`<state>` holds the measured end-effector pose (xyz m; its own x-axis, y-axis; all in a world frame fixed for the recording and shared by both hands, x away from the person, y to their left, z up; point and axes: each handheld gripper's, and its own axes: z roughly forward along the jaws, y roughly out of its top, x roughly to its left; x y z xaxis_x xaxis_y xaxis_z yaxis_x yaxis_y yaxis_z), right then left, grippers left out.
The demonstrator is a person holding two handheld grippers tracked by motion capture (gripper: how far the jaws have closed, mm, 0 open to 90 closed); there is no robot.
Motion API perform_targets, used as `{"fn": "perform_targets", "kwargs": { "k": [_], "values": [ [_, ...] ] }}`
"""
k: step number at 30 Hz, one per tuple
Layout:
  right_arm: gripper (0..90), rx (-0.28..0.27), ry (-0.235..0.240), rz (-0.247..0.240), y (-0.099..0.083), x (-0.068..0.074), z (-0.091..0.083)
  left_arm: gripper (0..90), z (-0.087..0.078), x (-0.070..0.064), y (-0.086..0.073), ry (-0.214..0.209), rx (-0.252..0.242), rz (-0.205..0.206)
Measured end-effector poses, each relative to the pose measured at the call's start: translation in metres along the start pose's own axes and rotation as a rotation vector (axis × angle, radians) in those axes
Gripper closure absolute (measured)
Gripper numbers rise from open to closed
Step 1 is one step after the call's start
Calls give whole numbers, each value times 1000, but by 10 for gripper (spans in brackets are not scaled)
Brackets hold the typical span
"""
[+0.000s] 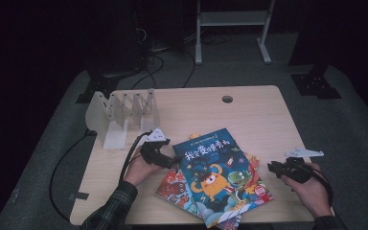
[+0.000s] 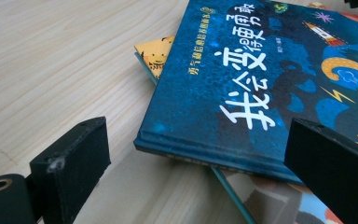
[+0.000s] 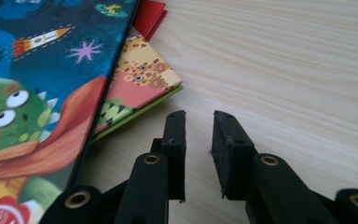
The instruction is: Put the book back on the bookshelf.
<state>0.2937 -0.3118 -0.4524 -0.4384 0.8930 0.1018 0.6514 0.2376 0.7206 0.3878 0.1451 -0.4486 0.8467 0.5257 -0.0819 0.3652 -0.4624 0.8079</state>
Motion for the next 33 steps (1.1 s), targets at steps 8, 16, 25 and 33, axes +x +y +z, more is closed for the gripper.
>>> {"fn": "perform_targets", "kwargs": {
  "k": [8, 16, 25, 33],
  "values": [
    [727, -7, 9, -9, -9, 6, -15, 56, 9, 4, 7, -26, 2, -1],
    [720, 2, 25, -10, -24, 12, -28, 58, 17, 4, 9, -63, 34, -1],
    [707, 12, 47, -14, -39, 19, -42, 64, 18, 2, 8, -81, 56, -4],
    [682, 19, 69, -28, -50, 27, -51, 65, 19, 1, 7, -82, 63, -7]
  ]
}}
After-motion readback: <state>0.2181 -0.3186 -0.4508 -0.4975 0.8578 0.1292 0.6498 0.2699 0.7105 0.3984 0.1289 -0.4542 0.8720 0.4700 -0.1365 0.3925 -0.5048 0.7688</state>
